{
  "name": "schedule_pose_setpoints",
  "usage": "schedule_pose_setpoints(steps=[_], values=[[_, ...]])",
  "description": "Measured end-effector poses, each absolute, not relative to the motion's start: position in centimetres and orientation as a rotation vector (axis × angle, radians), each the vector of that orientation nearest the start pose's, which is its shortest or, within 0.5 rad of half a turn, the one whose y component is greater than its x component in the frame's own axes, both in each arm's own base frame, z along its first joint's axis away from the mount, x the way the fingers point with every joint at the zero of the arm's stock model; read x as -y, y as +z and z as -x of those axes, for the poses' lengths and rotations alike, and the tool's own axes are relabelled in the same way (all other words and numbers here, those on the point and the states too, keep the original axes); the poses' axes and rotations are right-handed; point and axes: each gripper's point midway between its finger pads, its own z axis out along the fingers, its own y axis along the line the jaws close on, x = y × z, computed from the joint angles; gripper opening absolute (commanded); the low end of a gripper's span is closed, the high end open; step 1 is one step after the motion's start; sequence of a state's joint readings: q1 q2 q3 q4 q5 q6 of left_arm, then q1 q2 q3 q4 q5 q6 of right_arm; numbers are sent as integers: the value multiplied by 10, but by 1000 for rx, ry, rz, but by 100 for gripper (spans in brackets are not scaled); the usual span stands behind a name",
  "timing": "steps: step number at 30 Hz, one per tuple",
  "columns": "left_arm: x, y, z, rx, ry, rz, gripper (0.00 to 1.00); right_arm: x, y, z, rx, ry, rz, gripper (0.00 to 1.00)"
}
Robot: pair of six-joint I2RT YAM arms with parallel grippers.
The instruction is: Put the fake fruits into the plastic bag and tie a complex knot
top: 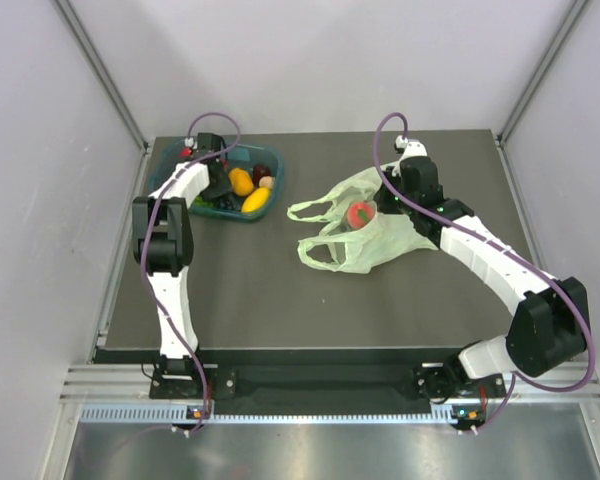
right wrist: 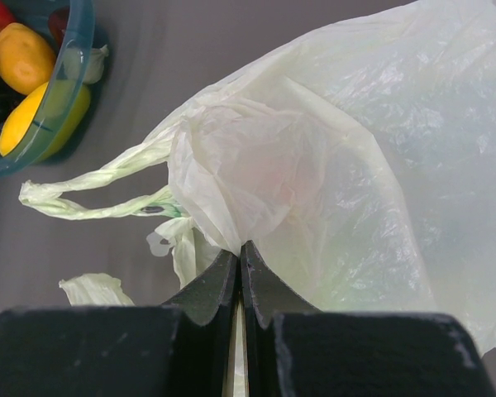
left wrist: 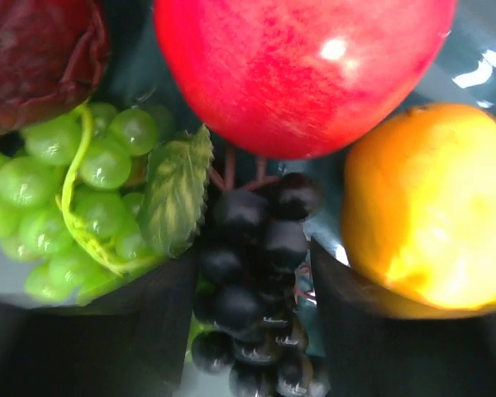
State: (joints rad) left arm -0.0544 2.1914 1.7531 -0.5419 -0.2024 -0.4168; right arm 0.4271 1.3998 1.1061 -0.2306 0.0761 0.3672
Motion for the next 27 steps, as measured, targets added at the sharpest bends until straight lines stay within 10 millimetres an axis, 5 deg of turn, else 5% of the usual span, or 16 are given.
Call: schedule_pose_setpoints(steps=[3, 12, 16, 22, 27], values=[[8, 40, -530, -2481, 67, 539, 28, -177, 201, -385, -2119, 397, 18, 0], [12, 62, -524, -2443, -4, 518, 24, -177, 201, -385, -2119, 393, 25, 0], [20, 107, -521, -2337, -95, 482, 24, -176, 201, -385, -2119, 393, 24, 0], [42, 222, -515, -2062, -293, 352, 24, -176, 201, -385, -2119, 393, 24, 0], [67, 285, -498, -1909, -460, 241, 24, -177, 202, -386, -2117, 394, 25, 0]])
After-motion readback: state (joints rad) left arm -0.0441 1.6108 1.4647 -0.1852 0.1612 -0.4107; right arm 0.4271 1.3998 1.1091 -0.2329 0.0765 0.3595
